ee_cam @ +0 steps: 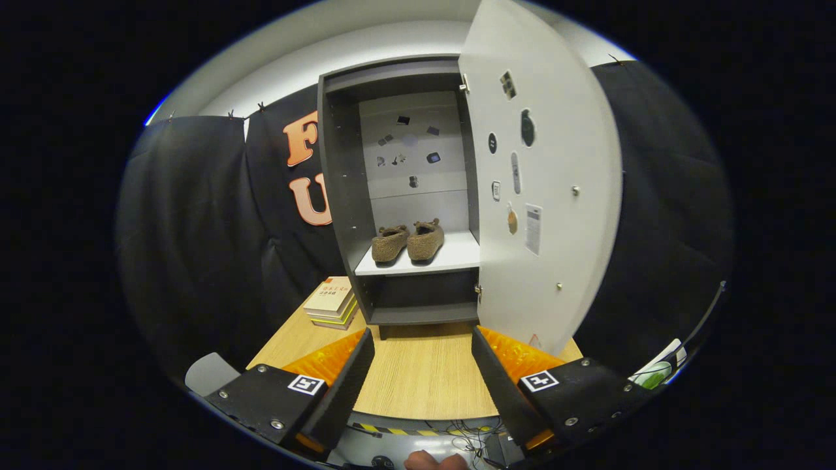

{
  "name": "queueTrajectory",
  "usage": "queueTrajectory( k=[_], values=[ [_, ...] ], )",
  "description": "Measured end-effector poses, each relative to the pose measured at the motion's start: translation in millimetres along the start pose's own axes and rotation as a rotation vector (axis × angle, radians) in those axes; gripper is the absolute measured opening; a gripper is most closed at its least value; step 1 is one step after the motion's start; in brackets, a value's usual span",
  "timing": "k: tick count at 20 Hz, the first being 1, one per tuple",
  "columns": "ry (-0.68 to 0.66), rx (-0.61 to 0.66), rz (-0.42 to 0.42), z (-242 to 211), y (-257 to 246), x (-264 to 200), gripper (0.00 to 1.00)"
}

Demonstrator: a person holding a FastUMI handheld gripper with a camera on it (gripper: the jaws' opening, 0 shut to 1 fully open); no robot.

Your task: Open the shoe cabinet door, grab the shoes and put them into the shoe cabinet, then close the shoe cabinet door.

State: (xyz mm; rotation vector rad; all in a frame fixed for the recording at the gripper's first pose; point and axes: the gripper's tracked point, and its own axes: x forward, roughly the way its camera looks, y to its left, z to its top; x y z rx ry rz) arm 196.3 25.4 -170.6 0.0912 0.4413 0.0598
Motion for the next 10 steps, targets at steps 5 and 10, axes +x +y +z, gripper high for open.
queueTrajectory(
  k=[5,10],
  values=[
    [0.005,-0.011,-0.015,-8,-87,-28,0.94],
    [-0.042,0.033,-0.01,1,-156,-22,0.94]
  ],
)
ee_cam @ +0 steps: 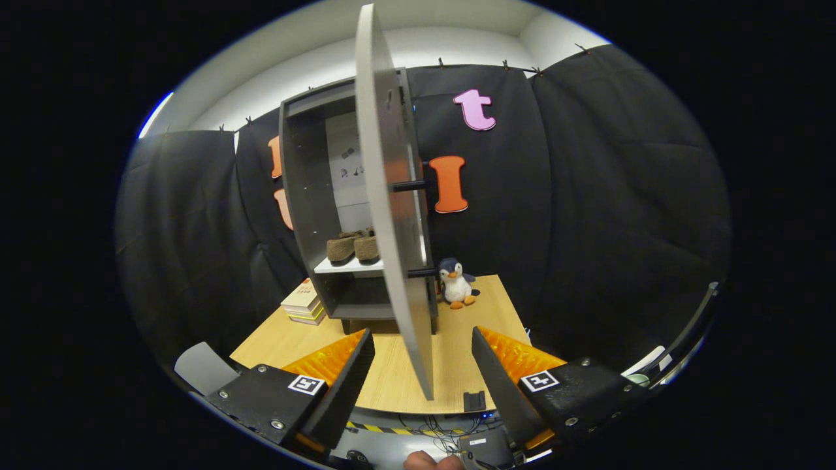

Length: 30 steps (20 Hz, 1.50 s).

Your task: Open the shoe cabinet door, grab the shoes and put them into the shoe cabinet, then close the shoe cabinet door.

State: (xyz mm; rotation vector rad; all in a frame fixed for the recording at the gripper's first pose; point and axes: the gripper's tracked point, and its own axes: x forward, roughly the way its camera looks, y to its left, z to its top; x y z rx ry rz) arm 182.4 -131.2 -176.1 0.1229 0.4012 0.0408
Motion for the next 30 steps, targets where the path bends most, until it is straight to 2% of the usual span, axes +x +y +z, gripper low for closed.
queueTrajectory(
  k=[5,8,12,18,30],
  values=[
    [-0.063,0.041,0.023,28,-27,29,0.95],
    [-0.096,0.034,0.055,47,-18,50,0.95],
    [-0.11,-0.015,0.038,55,-10,61,0.94],
    [-0.093,-0.038,0.028,48,30,66,0.93],
    [-0.082,-0.123,-0.007,42,153,88,0.93]
  ],
)
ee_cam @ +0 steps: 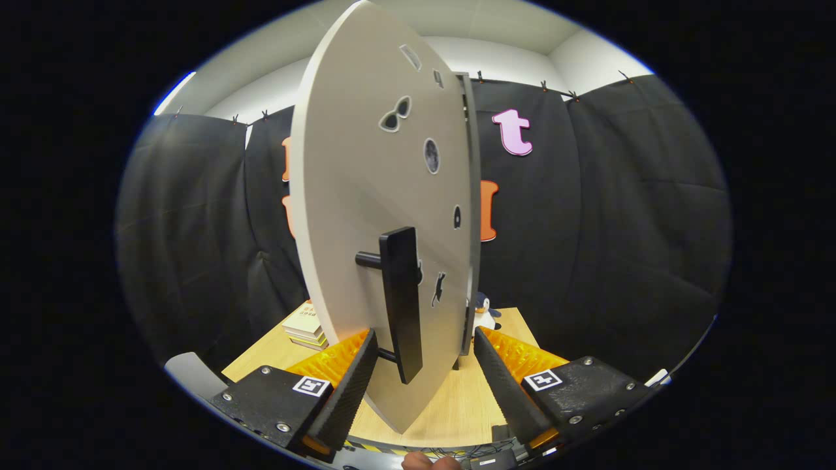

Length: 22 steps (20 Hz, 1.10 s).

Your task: Open the shoe cabinet door, grab the shoes and put them into the shoe cabinet, then close the shoe cabinet door.

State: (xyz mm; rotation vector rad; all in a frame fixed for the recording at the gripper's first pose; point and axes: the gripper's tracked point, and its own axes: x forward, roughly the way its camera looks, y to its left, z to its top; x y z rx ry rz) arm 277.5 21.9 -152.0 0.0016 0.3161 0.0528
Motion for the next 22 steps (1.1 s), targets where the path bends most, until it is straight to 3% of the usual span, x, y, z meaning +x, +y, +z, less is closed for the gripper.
queueTrajectory(
  k=[11,22],
  values=[
    [0.001,-0.024,-0.017,16,89,47,0.94],
    [0.011,-0.051,0.002,26,136,126,0.97]
  ],
)
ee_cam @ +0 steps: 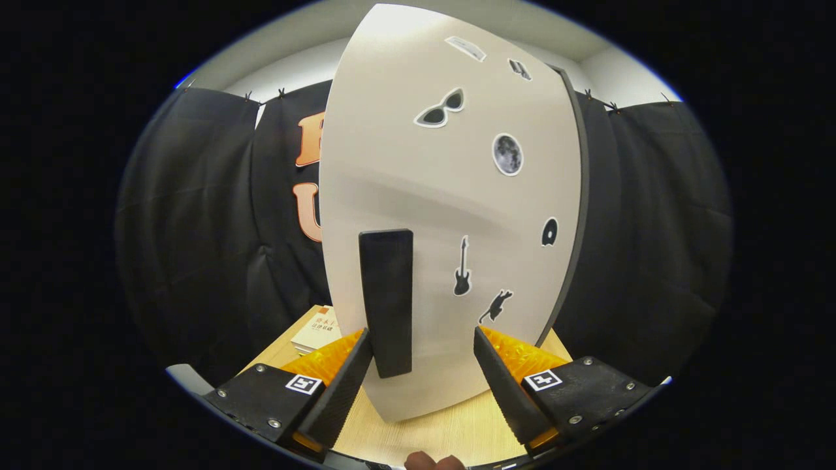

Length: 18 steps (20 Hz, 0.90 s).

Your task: Open the shoe cabinet door, grab the shoes and put them into the shoe cabinet, then close the shoe cabinet door.

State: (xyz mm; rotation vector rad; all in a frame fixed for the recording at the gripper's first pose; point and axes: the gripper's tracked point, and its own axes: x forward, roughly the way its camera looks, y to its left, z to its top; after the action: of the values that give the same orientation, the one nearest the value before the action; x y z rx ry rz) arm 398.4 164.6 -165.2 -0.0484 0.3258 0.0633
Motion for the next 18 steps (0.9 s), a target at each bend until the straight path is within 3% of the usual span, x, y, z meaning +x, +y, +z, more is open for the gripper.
queueTrajectory(
  k=[7,18],
  values=[
    [0.004,0.015,0.039,15,20,46,0.93],
    [0.022,0.054,0.074,12,27,52,0.93]
  ],
)
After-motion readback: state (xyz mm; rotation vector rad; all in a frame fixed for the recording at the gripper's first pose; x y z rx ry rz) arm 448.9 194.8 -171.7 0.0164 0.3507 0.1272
